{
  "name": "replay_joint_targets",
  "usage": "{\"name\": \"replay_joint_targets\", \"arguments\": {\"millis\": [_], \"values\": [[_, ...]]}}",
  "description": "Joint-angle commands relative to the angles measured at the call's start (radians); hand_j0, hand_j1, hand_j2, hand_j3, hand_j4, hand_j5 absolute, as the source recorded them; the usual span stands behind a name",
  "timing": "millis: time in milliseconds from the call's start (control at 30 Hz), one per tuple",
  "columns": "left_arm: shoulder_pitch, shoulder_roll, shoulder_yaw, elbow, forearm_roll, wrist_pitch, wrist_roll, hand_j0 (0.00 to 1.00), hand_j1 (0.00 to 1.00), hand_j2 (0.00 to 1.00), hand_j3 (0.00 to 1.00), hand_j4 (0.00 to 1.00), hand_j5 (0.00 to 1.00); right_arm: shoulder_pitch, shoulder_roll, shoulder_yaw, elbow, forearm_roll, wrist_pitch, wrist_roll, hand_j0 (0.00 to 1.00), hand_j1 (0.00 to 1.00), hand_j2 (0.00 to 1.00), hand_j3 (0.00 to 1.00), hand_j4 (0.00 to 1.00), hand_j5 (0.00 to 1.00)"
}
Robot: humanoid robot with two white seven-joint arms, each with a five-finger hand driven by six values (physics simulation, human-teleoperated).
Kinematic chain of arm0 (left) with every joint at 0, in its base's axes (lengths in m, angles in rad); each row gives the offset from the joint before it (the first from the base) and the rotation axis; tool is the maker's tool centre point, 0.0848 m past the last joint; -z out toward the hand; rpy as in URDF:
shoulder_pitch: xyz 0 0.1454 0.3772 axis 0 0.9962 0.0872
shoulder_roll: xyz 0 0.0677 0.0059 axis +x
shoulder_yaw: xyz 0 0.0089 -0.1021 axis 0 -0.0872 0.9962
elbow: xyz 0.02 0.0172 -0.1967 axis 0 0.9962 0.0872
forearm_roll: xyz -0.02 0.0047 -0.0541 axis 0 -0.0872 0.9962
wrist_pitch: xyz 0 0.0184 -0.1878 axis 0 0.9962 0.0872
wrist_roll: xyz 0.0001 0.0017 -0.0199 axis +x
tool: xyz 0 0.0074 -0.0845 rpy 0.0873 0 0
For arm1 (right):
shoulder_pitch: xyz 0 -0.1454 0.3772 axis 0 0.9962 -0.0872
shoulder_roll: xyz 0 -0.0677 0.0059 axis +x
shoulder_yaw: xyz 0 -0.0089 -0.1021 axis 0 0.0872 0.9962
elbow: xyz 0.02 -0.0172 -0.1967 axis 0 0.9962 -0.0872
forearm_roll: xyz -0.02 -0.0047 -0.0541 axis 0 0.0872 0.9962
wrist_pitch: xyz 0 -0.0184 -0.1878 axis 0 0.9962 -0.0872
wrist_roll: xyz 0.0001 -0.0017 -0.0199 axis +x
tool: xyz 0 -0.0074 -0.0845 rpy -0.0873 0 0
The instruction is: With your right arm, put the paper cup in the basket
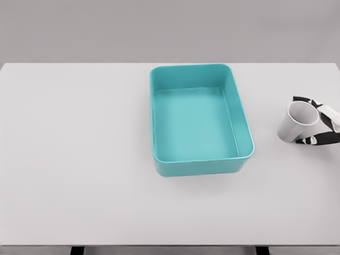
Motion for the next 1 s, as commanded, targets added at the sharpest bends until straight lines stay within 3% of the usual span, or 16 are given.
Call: {"name": "replay_joint_targets", "arguments": {"millis": [0,233,600,867,967], "values": [[0.0,0.0,0.0,0.0,0.001,0.0,0.0,1.0,1.0,1.0,1.0,1.0,1.0,0.0,-0.001,0.005,-0.003,-0.01,0.002,0.0,0.87,0.87,0.87,0.87,0.87,0.87],[0.0,0.0,0.0,0.0,0.001,0.0,0.0,1.0,1.0,1.0,1.0,1.0,1.0,-0.008,0.011,0.002,-0.002,-0.009,0.002,0.0,0.71,0.71,0.71,0.71,0.71,0.71],[0.0,0.0,0.0,0.0,-0.001,-0.001,0.0,1.0,1.0,1.0,1.0,1.0,1.0,-0.034,0.073,-0.041,-0.016,-0.015,0.002,0.0,0.7,0.7,0.7,0.7,0.7,0.7],[0.0,0.0,0.0,0.0,0.001,0.0,0.0,1.0,1.0,1.0,1.0,1.0,1.0,-0.051,0.156,-0.088,-0.02,-0.024,0.002,0.0,0.68,0.68,0.68,0.68,0.68,0.68],[0.0,0.0,0.0,0.0,0.001,-0.001,0.0,1.0,1.0,1.0,1.0,1.0,1.0,-0.051,0.156,-0.087,-0.022,-0.087,0.002,0.0,0.66,0.66,0.66,0.66,0.66,0.66]]}}
